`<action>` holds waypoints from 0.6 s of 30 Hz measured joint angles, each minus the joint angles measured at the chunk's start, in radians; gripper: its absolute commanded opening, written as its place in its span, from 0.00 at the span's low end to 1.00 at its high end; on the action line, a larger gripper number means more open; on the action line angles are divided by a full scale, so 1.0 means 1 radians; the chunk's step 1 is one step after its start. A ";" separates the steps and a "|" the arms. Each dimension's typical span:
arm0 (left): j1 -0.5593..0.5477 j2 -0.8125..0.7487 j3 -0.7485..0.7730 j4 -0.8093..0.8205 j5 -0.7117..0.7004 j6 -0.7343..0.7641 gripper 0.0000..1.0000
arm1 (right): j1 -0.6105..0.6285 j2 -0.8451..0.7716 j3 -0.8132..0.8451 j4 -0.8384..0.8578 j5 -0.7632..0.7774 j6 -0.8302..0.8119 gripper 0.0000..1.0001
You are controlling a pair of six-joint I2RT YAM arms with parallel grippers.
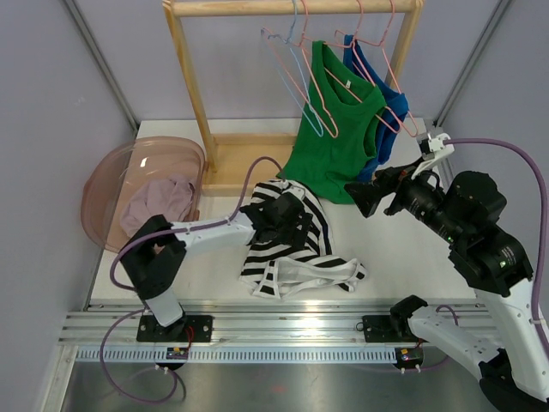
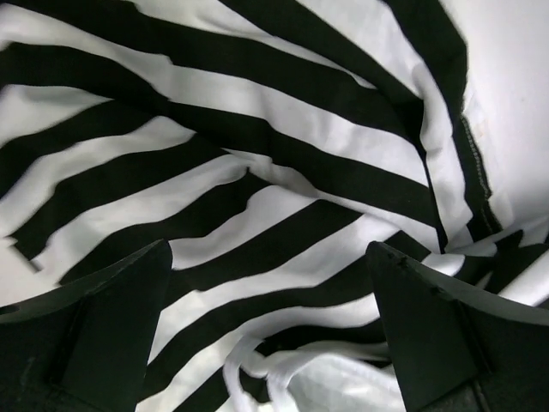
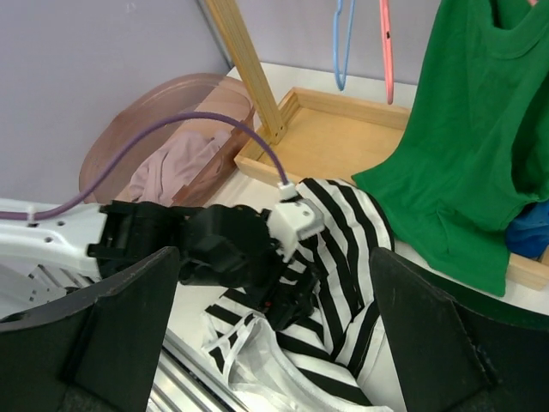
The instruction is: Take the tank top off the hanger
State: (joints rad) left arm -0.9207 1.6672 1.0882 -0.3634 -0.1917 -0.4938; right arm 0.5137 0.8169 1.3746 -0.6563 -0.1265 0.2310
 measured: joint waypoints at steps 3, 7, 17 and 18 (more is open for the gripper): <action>-0.025 0.085 0.025 0.000 0.025 0.000 0.99 | 0.000 -0.009 -0.024 0.000 -0.026 -0.006 1.00; -0.056 0.148 0.037 -0.001 0.032 -0.005 0.75 | 0.000 -0.016 -0.057 0.000 -0.062 -0.011 0.99; -0.065 0.103 -0.020 0.027 0.016 -0.014 0.00 | 0.000 -0.052 -0.103 0.002 -0.130 -0.018 1.00; -0.065 0.080 -0.032 0.011 0.006 -0.017 0.00 | 0.000 -0.059 -0.103 0.002 -0.131 -0.018 0.99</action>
State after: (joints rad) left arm -0.9855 1.7477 1.0565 -0.3523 -0.1852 -0.5106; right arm 0.5137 0.7578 1.2713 -0.6540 -0.2573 0.2131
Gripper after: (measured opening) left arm 0.030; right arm 0.993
